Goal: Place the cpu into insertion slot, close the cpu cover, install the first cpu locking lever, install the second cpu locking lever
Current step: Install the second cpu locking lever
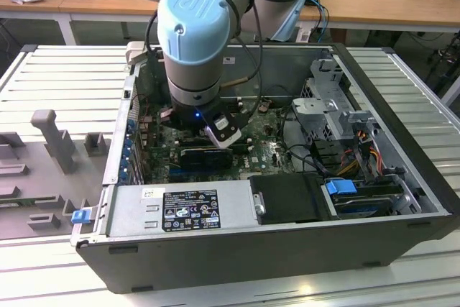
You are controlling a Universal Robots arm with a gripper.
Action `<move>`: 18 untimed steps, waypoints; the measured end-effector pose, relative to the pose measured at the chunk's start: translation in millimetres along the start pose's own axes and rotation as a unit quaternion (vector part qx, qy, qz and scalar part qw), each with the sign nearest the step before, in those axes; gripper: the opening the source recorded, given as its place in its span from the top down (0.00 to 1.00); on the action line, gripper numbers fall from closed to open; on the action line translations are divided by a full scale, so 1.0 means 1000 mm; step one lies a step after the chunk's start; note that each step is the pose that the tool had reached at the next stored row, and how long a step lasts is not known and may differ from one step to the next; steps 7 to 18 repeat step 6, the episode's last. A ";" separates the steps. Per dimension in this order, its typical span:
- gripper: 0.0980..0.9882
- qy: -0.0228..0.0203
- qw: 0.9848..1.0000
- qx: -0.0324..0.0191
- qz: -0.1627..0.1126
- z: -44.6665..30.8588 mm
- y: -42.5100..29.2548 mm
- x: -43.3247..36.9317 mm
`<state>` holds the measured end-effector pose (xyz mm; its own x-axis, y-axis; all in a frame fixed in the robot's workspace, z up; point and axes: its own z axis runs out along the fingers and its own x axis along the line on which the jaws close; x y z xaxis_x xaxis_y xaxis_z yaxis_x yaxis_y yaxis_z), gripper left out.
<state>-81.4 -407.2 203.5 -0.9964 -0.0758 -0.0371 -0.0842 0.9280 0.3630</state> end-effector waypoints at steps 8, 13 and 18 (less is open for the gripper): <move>0.99 0.001 1.000 0.000 0.000 -0.0092 0.0036 -0.0004; 0.99 0.001 1.000 0.000 0.000 -0.0092 0.0036 -0.0004; 0.99 0.001 1.000 0.000 0.000 -0.0092 0.0036 -0.0004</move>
